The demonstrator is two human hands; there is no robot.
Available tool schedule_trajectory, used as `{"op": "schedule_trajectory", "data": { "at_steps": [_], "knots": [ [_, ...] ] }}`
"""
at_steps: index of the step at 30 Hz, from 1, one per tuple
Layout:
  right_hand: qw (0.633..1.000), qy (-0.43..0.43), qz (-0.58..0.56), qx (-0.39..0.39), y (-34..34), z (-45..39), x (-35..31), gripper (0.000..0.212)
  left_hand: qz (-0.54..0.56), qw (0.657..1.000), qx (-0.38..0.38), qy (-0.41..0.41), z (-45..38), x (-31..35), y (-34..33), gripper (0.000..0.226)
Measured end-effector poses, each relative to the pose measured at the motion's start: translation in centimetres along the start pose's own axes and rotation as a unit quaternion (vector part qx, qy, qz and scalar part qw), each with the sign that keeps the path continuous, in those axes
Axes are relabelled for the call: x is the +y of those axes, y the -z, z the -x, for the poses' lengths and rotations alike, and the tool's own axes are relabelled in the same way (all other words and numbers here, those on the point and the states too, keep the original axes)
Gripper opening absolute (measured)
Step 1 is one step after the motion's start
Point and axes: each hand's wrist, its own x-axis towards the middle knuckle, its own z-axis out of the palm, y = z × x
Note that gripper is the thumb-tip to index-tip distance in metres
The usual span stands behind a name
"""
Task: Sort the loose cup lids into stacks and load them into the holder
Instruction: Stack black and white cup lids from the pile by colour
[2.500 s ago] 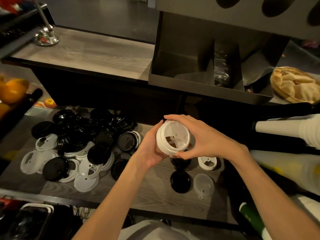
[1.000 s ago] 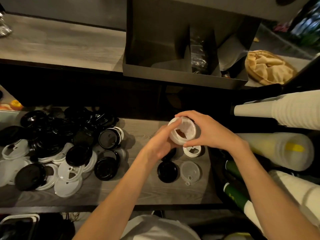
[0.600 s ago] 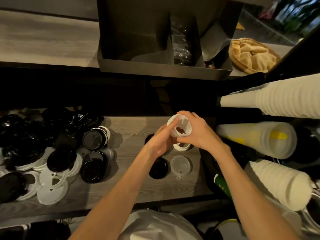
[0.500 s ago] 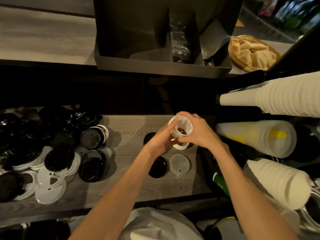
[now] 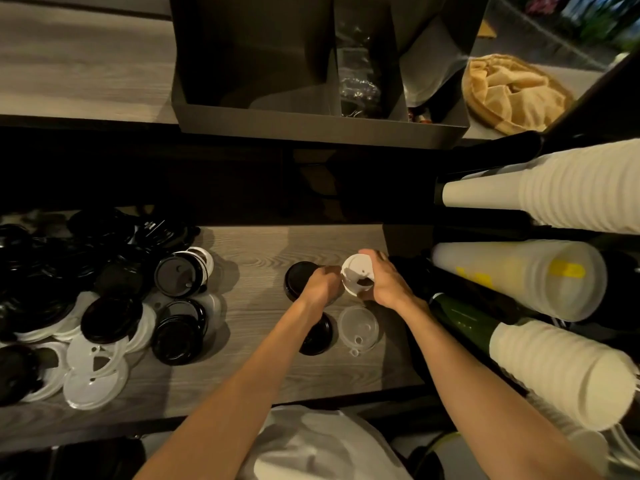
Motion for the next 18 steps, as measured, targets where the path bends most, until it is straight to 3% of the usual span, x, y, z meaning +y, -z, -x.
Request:
{"op": "schedule_trajectory", "data": {
  "at_steps": [3, 6, 11, 18],
  "knots": [
    [1.000, 0.004, 0.012, -0.015, 0.0, -0.8, 0.3, 0.099, -0.058, 0.998, -0.003, 0.012, -0.5, 0.0, -0.5, 0.030],
    [1.000, 0.004, 0.015, -0.028, -0.2, -1.4, 0.9, 0.098, -0.093, 0.995, 0.015, 0.029, -1.0, -0.4, -0.8, 0.024],
    [0.999, -0.002, 0.001, -0.037, -0.5, -1.7, 1.6, 0.099, -0.077, 0.996, 0.004, 0.036, -1.7, -1.0, -1.3, 0.044],
    [0.998, -0.030, -0.031, -0.046, -0.9, -1.5, 1.6, 0.100, -0.103, 0.994, -0.009, 0.033, -2.0, -1.7, -1.9, 0.036]
  ]
}}
